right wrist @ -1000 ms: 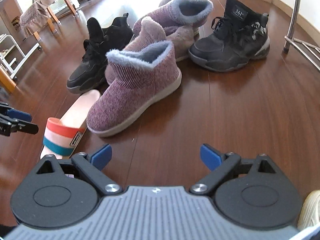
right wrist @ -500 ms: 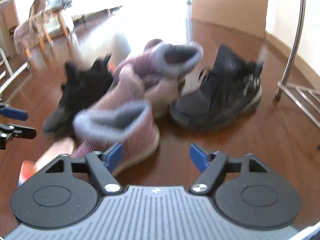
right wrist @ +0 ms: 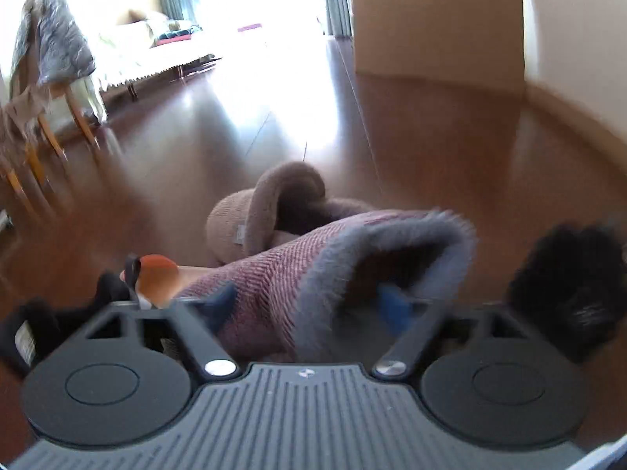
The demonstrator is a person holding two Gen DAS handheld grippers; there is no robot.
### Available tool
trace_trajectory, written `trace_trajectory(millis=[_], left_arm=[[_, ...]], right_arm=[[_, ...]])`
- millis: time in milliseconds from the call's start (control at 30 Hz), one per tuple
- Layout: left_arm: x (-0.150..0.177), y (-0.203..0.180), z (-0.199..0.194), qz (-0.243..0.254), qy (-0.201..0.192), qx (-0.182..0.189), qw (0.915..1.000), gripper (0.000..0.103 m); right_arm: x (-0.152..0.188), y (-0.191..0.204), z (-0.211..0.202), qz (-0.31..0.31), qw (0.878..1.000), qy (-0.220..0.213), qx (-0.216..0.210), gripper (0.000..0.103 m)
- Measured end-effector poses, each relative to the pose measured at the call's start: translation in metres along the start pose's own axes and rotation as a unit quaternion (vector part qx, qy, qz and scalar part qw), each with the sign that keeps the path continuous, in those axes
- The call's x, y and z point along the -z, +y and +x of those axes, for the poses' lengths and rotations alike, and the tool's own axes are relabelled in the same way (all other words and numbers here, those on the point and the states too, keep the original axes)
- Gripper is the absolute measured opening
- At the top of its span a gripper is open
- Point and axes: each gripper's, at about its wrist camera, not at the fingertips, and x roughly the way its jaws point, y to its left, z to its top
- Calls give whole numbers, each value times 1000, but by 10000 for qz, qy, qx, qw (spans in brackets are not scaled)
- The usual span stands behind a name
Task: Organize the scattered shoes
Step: 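Grasp a pink knit boot with the right tool while the left tool grasps the other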
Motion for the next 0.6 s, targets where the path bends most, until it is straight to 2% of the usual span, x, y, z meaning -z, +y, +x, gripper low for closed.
trace_trajectory(millis=[33,167,233,300,400,467,500,533,567,600], left_arm=[[1,4,-3,-40,4,-17,10000,57],[4,25,-8,-456,-21,114,9989,57],[1,31,-5,-593,-51,338,9977,57],[-7,30,1,-537,-145,541,9970,57],[-21,17,5,-109,-409,750,9963,57],[-30,7,10,111,-486,888,9948,57],[-36,-1,14,189,-407,1002,9940,57],[-42,-12,20,281,-281,1152,9926,57],[-47,-20,22,336,-190,1241,9915,57],[-51,-32,23,437,-57,1365,9897,57]], right_arm=[[-1,1,0,47,10000,-51,-9,15],[-13,16,-18,-177,9985,-519,-20,12],[-24,22,-53,-129,9953,-954,-90,12],[-32,21,-84,-73,9941,-1063,-213,12],[-40,19,-153,-531,9927,-964,-500,12],[-36,14,-226,-1112,9899,-494,-727,12],[-32,14,-241,-1272,9885,-319,-749,12],[-23,15,-259,-1572,9848,41,-736,12],[-7,16,-281,-2035,9745,653,-682,12],[3,15,-287,-2251,9672,982,-650,12]])
